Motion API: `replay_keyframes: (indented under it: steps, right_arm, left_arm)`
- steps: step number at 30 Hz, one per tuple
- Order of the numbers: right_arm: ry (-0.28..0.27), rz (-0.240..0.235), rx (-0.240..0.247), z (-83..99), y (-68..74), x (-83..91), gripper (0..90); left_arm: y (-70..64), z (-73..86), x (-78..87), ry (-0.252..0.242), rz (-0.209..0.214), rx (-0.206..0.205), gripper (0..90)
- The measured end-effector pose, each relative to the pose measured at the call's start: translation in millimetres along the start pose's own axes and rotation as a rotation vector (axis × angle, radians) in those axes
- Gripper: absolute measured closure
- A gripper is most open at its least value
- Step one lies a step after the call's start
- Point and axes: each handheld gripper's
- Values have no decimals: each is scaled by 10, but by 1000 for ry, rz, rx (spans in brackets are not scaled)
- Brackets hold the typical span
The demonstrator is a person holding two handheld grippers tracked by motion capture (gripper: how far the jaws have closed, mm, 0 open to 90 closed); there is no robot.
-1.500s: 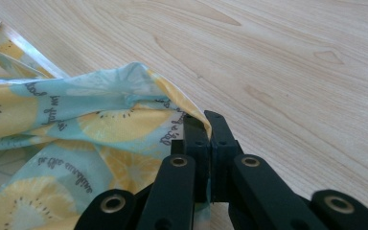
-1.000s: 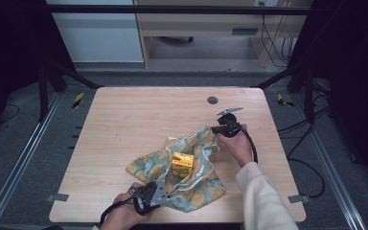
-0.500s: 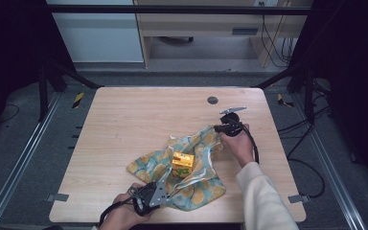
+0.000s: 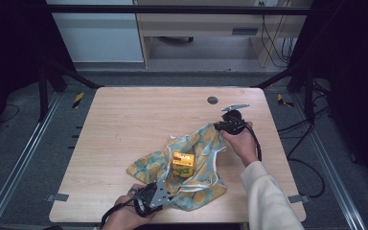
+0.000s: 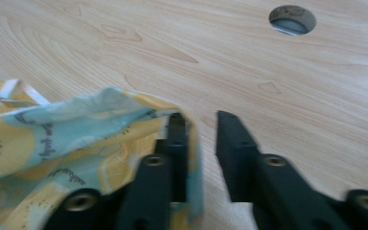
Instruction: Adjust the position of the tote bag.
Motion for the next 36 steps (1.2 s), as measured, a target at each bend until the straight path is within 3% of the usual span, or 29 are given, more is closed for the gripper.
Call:
replay_keyframes:
  steps: [4, 7, 12, 16, 20, 22, 25, 28, 32, 36]
  right_arm:
    - [-23, 25, 45, -5, 84, 212, 490]
    - [-45, 33, 69, 18, 143, 370, 360]
    - [-93, 15, 73, 98, 243, 626, 284]
    - [-107, -11, 89, 163, 315, 749, 253]
    - [-118, -37, 117, 241, 406, 870, 217]
    - [-119, -45, 137, 266, 442, 905, 205]
    - [-117, -46, 150, 292, 470, 937, 188]
    - [-118, -39, 132, 366, 477, 932, 172]
    - [-81, -54, 115, 560, 537, 852, 157]
    - [-37, -63, 99, 731, 567, 744, 185]
  left_arm:
    - [21, -45, 87, -73, -31, 60, 536]
    - [34, -80, 135, -106, -43, 62, 459]
    - [74, -147, 283, -173, -76, 90, 367]
    - [160, -185, 362, -194, -88, 115, 339]
    - [300, -216, 413, -190, -130, 141, 325]
    - [405, -230, 403, -162, -163, 146, 320]
    - [577, -250, 337, -148, -194, 187, 308]
    - [719, -254, 211, -107, -210, 208, 284]
    - [753, -173, 59, -102, -221, 250, 281]
    - [754, -66, -57, -64, -231, 266, 288]
Point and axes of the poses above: each handheld gripper's, and its own axes: x roughly backward along the jaws, z roughly out of its underside, y roughly to its left, and after that the axes turned 2 degrees about y, right-handed
